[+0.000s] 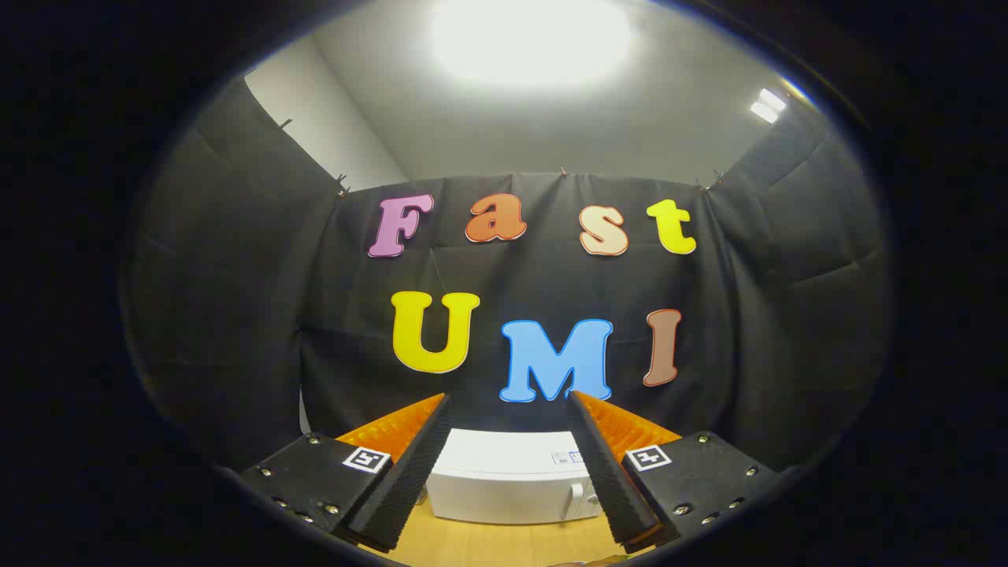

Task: Open the microwave, put the food inside, and close the microwave door.

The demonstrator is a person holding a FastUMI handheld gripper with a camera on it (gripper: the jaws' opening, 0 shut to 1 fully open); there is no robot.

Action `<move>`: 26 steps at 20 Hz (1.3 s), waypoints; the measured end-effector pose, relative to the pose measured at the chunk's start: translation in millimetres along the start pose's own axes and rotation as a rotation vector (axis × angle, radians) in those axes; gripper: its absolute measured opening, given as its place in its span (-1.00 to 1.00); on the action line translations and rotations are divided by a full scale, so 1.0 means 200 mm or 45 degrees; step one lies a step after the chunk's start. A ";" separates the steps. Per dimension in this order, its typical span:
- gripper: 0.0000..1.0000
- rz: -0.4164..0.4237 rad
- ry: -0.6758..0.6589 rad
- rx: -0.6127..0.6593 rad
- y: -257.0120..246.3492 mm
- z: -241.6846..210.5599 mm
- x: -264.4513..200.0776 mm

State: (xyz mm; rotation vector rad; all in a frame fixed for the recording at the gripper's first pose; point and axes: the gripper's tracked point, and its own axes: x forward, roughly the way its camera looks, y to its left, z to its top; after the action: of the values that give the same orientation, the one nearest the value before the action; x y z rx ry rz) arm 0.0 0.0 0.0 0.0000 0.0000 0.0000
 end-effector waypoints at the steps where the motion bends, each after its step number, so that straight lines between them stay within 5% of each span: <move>1: 0.87 0.008 0.000 -0.006 0.00 0.00 -0.01; 26: 0.87 0.066 0.133 0.057 -0.09 -0.19 -0.03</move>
State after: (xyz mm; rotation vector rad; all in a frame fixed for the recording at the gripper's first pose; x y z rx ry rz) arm -6.0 -17.8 -38.7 0.0445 0.1046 0.0519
